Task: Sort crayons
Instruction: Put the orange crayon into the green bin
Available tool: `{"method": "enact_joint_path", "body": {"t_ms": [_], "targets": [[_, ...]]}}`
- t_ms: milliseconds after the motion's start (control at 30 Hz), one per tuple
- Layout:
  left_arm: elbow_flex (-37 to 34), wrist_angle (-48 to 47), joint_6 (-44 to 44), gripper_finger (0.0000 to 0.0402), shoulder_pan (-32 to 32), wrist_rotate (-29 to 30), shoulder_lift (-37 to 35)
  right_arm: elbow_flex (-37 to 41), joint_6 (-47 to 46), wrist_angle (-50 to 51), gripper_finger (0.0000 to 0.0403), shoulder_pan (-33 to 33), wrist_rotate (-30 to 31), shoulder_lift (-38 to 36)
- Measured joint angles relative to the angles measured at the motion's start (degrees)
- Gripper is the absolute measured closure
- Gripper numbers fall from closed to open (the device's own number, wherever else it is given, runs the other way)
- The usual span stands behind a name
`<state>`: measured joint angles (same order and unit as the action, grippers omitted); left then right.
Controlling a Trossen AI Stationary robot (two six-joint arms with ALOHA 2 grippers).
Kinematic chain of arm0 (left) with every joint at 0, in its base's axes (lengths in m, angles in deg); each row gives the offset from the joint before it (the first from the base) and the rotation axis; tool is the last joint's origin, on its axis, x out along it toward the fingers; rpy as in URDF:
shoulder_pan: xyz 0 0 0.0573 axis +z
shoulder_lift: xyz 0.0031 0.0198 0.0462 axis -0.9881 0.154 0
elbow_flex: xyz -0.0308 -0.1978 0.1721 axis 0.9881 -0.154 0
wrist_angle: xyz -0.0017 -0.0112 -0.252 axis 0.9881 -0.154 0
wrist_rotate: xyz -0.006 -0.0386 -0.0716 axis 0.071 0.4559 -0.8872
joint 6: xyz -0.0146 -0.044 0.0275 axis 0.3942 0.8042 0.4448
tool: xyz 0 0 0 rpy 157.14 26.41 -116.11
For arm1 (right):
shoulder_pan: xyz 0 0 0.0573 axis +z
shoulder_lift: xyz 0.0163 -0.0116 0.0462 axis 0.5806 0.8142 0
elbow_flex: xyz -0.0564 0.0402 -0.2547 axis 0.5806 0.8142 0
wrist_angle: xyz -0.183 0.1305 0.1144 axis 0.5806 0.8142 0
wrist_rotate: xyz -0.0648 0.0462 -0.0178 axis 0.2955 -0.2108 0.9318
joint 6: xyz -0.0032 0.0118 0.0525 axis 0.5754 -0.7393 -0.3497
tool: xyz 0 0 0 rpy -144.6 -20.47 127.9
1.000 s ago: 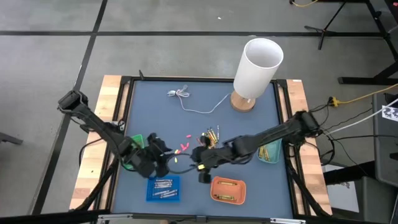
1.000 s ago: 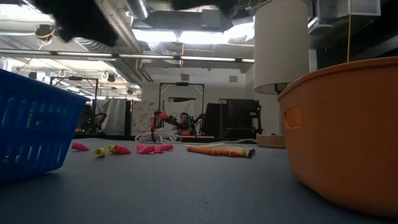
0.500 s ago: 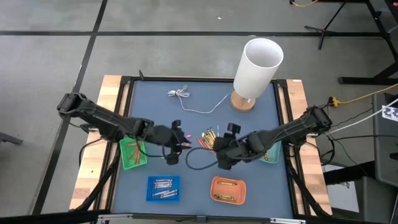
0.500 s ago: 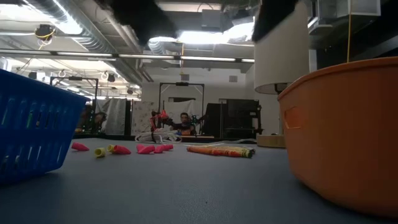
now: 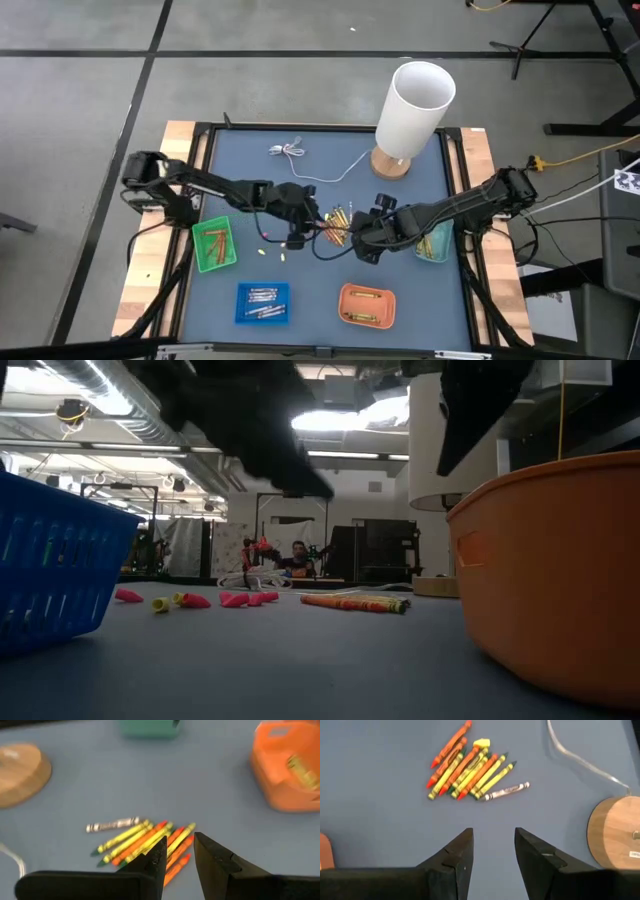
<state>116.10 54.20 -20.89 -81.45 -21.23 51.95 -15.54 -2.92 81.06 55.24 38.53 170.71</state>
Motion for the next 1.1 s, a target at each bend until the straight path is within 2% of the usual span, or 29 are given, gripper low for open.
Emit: {"method": "enact_joint_path", "body": {"t_ms": [433,1100], "targets": [[0.0,0.5,-5.0,0.0319,5.7,-5.9,11.6,0.0,1.7,-3.4,0.0260,-1.8,0.4,-0.4],[0.0,0.9,-13.2,0.0319,5.7,-6.1,15.9,0.0,2.7,-9.4,0.0260,-1.8,-0.6,-0.4]]}}
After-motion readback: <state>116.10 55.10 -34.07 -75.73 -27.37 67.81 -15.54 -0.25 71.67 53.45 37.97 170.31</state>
